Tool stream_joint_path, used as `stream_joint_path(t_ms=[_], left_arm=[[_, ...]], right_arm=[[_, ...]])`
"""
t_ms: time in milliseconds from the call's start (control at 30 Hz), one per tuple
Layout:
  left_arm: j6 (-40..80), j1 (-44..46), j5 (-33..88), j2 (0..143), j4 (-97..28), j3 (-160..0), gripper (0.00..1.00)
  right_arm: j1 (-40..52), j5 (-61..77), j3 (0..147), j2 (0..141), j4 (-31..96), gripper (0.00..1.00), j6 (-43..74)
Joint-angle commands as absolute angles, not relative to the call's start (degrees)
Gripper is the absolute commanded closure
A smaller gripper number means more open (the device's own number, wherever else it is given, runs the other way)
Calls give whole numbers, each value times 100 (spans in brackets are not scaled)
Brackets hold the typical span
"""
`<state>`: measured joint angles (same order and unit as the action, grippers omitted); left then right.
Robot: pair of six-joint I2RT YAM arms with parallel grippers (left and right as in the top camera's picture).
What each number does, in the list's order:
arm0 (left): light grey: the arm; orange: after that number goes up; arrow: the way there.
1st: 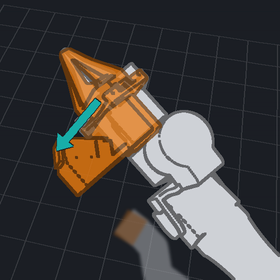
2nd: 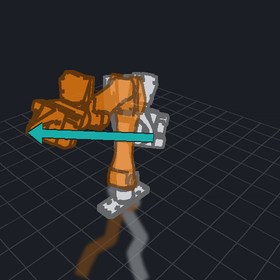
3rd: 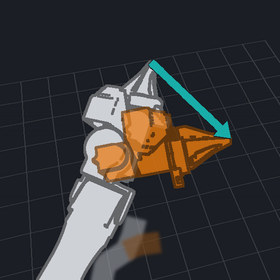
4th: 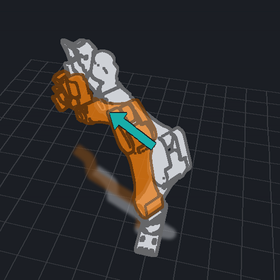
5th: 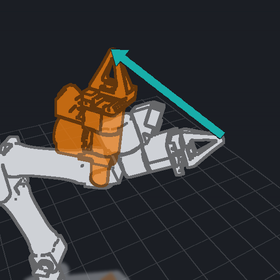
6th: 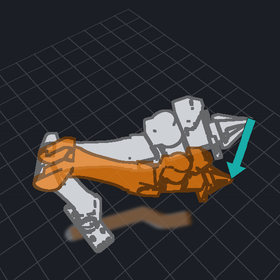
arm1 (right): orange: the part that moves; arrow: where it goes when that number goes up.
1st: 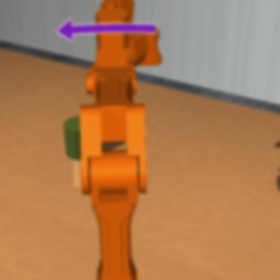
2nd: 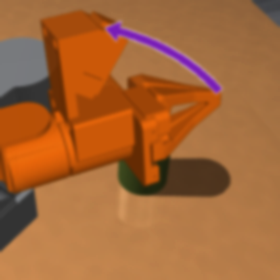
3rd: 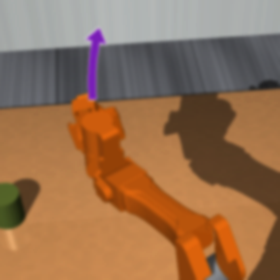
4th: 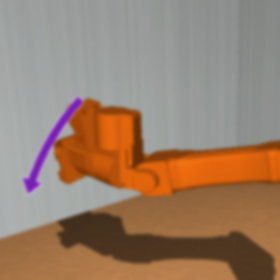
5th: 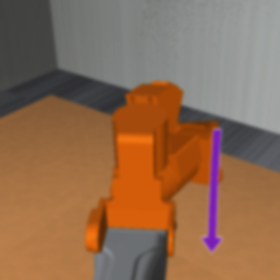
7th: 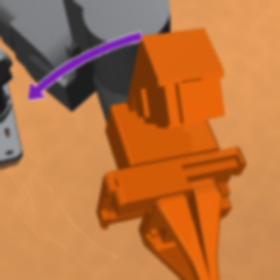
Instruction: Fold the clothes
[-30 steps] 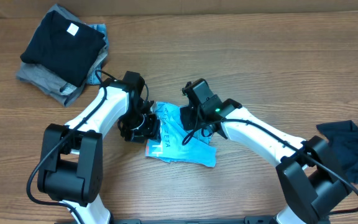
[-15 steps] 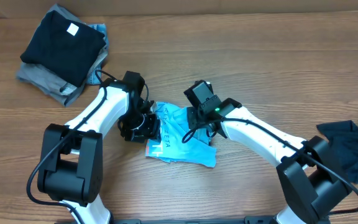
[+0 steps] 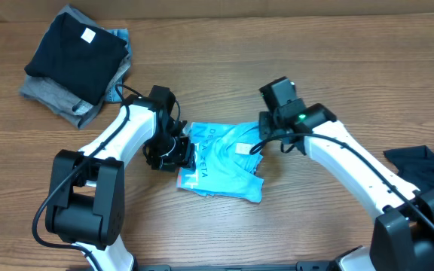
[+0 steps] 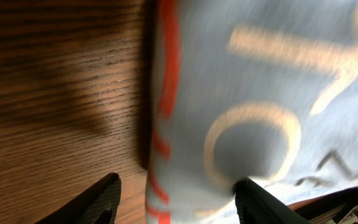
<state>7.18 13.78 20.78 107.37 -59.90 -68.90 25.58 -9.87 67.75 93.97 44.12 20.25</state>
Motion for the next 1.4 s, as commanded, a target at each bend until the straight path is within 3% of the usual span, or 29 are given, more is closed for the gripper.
stream_joint_path(t_ms=[0,33,100,167,333,433,600,733,800,933,1267,1300,1367], left_arm=[[775,1389,2032,10722,-5968,-6866,39],[775,1389,2032,10722,-5968,-6866,38],[775,1389,2032,10722,-5968,-6866,38],[775,1389,2032,10722,-5972,-6866,36],[775,1389,2036,10722,-5972,-6866,34],[775,1389,2036,10722,-5964,-6866,34],[775,1389,2012,10722,-5924,-6866,35],[775,1391,1776,10724,-5924,-6866,41],[775,1393,1780,10724,-5920,-6866,43],[773,1481,1754,10724,-5907,-6849,49],[775,1664,1741,10724,-5513,-6479,61],[775,1664,1739,10724,-5516,-6466,62],[773,1664,1728,10724,-5524,-6451,63]], right_arm=[[2338,-1157,6875,9275,4469,43,1929],[2292,-1157,6875,9275,4466,28,1929],[2196,-1107,6875,9275,4521,26,1929],[2145,-749,6875,9275,4637,30,1907],[2187,1640,6838,9332,4987,43,1041],[2390,1813,6630,9435,4984,53,1140],[2578,1813,6114,9583,4654,55,1625],[2578,1957,5979,9671,4624,63,1763],[2578,1959,5979,9673,4512,69,1761],[2565,1955,6034,9666,4425,96,1570],[2370,-305,6759,9553,5861,95,1463],[2370,-408,6759,9553,5898,89,1492],[2370,-473,6759,9553,5955,65,1505]])
